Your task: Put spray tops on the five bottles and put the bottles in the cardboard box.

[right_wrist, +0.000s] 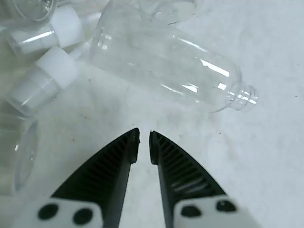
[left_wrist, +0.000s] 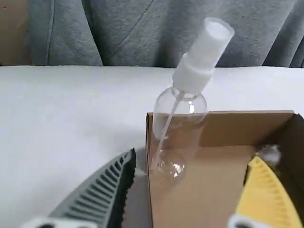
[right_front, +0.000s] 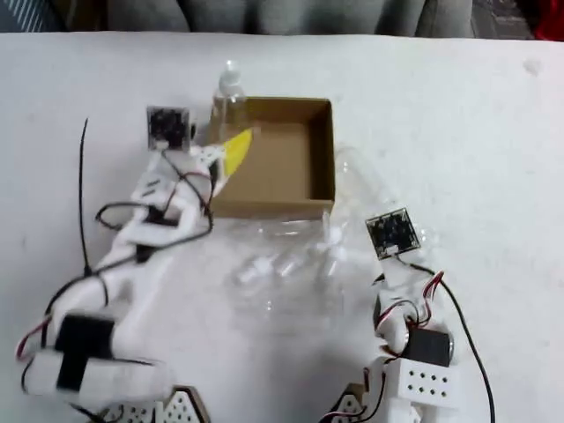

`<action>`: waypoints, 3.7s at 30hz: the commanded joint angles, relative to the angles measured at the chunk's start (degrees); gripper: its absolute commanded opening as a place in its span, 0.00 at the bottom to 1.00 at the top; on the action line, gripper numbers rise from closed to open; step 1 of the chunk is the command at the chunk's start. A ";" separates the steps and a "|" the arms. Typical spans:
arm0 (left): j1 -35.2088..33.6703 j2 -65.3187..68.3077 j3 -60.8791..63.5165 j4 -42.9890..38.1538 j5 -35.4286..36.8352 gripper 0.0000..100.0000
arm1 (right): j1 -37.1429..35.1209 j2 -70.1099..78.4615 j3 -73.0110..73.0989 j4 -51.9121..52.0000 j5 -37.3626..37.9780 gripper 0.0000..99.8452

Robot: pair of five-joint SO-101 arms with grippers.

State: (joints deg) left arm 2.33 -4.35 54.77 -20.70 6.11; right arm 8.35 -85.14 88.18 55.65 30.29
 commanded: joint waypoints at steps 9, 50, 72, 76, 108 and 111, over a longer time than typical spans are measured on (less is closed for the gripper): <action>-0.84 -43.65 26.64 19.78 0.35 0.33 | 0.13 -0.31 -0.26 -1.19 0.70 0.02; -10.77 -94.73 42.64 77.98 -8.35 0.04 | -17.98 5.05 -23.47 7.78 -0.09 0.02; -10.95 -94.73 42.64 78.15 -9.67 0.02 | -21.14 71.25 -55.47 4.44 -24.79 0.02; -10.95 -94.73 42.64 78.15 -9.76 0.02 | -25.45 73.27 -54.24 0.84 -28.40 0.02; -14.46 -94.64 39.21 75.96 -5.01 0.02 | -48.40 68.26 -63.74 21.14 -20.04 0.02; -14.55 -94.55 34.37 79.82 -5.01 0.02 | -41.54 66.95 -63.56 26.15 -14.86 0.02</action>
State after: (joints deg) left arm -11.30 -97.80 96.88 57.45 0.04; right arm -41.41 -14.64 27.69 74.29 8.66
